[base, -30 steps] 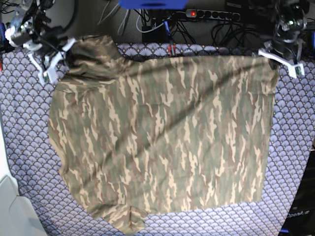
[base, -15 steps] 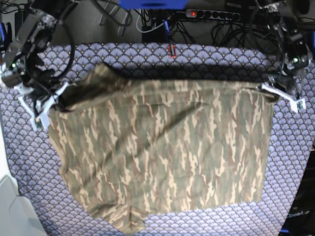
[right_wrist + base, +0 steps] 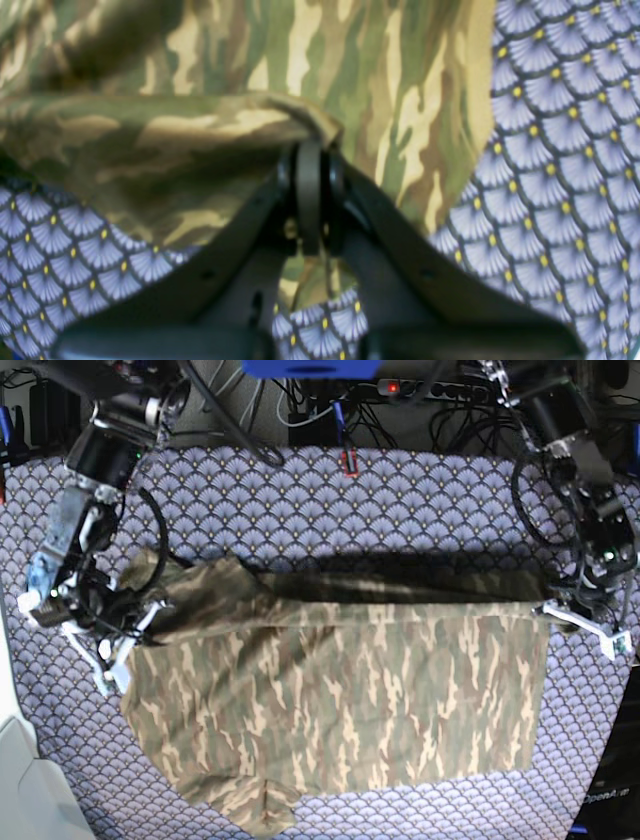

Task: Fold the T-shirt properly
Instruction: 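Lift the shirt edge with both grippers and pull it toward the robot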

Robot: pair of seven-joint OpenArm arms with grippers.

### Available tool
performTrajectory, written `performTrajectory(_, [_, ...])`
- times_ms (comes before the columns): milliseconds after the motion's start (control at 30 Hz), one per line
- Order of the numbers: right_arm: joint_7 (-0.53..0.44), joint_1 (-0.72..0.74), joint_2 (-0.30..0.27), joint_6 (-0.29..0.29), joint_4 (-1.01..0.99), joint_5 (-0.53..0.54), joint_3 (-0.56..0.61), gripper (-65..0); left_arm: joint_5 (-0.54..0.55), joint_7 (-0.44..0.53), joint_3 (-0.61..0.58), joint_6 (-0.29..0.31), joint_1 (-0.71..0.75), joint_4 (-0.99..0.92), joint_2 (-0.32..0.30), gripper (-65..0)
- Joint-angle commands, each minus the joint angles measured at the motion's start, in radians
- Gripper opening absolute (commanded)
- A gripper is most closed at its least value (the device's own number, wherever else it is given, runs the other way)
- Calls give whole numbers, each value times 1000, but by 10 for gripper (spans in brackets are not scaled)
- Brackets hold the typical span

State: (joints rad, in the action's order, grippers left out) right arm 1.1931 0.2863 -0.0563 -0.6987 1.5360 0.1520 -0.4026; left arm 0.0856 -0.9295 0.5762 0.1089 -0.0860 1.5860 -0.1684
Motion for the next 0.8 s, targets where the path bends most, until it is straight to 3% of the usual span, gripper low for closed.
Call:
performTrajectory(0, [-31, 40, -23, 1, -4, 1, 9, -650, -19, 30, 3, -4, -24, -5, -15, -643])
performTrajectory(367, [-111, 163, -95, 1, -199, -4, 38, -650, -47, 73, -189, -8, -79, -88, -58, -643])
performTrajectory(600, [-184, 219, -138, 1, -289, -4, 60, -650, -145, 103, -203, -5, -111, -138, -67, -643])
performTrajectory(767, [-195, 262, -149, 1, -328, -4, 124, -650, -159, 105, -203, -5, -120, -166, -72, -643])
